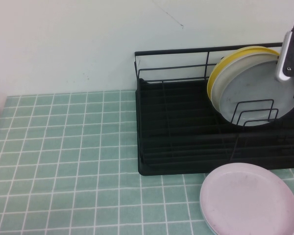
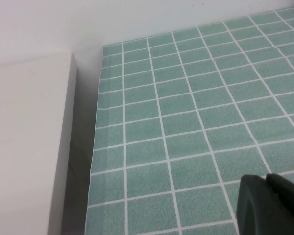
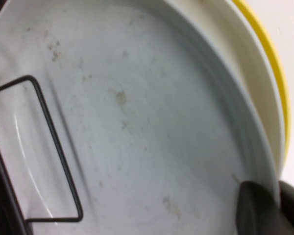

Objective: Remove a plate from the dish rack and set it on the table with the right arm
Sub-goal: Grasp the plate from the shelf, then place the plate from the table

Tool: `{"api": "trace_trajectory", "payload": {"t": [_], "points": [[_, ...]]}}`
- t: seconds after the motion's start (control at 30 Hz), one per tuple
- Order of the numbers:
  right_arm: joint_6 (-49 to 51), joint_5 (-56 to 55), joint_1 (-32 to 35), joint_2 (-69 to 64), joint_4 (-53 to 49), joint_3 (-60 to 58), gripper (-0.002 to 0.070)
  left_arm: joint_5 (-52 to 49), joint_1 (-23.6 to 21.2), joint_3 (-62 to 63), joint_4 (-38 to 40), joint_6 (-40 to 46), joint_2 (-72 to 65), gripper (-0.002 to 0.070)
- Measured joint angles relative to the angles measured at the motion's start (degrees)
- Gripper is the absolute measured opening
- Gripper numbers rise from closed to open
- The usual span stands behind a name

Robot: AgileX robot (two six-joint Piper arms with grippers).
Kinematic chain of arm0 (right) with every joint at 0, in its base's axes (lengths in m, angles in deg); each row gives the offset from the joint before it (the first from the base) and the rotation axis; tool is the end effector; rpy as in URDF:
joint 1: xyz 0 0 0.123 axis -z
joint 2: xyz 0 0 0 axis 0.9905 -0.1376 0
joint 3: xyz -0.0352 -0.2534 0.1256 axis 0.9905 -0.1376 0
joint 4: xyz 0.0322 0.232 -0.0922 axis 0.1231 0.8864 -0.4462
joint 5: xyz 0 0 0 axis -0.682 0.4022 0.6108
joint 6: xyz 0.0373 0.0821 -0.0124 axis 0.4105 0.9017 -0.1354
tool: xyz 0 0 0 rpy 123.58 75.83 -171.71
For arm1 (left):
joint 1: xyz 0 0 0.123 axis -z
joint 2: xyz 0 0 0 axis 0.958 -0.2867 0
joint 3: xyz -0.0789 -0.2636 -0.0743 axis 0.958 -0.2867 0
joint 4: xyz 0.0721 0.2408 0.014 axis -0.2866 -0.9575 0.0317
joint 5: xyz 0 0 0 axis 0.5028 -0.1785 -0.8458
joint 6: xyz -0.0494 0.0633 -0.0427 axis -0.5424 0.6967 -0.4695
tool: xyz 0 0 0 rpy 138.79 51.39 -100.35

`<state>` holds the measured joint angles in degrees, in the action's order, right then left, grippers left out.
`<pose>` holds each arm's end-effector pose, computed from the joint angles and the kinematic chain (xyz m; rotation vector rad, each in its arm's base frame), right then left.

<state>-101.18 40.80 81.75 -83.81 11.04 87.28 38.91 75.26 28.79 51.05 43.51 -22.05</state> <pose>0.4110 0.0233 0.2650 -1.4232 1.6384 -0.5117 0.0532 0.0018 0.1783 0.0715 1.8187 0.0650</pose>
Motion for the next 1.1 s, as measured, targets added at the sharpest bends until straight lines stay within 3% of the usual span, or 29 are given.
{"api": "trace_trajectory", "payload": {"t": [0.37,0.77,0.93,1.1], "points": [[5.2,0.0,0.0,6.0,-1.0,-0.2,0.0023,0.0,0.0,0.0,0.0,0.0,0.0,-0.0003],[21.0,3.1,0.0,18.7,-10.2,-0.4,0.0011,0.0,0.0,0.0,0.1,0.0,0.0,-0.0003],[41.4,8.5,0.0,26.3,-18.2,-0.4,0.001,0.0,0.0,0.0,0.1,0.0,0.0,-0.0003],[72.9,18.5,0.0,34.4,-33.3,-3.6,0.001,0.0,0.0,0.0,0.1,0.0,0.0,-0.0003]]}}
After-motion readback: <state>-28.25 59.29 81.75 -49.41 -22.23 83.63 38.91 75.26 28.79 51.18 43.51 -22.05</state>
